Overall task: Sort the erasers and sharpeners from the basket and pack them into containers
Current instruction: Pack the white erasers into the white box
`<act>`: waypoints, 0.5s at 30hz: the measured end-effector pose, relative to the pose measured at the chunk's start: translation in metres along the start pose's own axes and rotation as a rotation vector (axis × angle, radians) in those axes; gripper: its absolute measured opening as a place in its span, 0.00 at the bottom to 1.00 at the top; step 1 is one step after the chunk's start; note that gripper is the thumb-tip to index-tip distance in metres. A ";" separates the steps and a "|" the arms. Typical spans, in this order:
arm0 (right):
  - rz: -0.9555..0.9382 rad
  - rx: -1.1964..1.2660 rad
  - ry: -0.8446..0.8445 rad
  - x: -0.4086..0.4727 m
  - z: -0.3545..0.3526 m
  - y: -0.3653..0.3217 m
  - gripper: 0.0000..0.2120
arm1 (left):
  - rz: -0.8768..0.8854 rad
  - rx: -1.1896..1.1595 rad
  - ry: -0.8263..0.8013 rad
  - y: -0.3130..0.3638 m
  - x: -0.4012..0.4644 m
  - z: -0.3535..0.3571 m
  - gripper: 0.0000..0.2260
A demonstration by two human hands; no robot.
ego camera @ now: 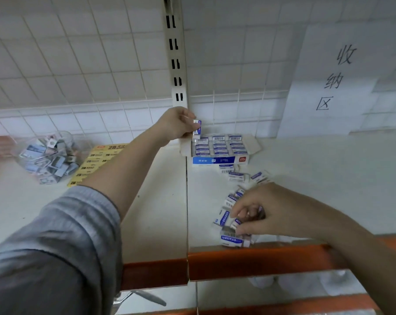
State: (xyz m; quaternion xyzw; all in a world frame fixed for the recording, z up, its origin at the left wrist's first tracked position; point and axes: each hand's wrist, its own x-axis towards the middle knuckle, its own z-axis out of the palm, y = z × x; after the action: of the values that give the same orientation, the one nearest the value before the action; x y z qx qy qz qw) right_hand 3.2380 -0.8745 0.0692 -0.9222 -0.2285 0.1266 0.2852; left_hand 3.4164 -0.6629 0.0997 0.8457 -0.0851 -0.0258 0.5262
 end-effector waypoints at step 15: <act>-0.061 0.007 0.004 -0.004 0.006 -0.021 0.12 | 0.162 0.512 -0.023 -0.005 0.016 0.014 0.08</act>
State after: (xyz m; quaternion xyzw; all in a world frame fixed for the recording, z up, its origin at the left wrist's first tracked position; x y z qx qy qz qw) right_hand 3.2251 -0.8581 0.0772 -0.9140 -0.2556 0.1169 0.2926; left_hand 3.4307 -0.6759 0.0903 0.9413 -0.1624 0.0291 0.2944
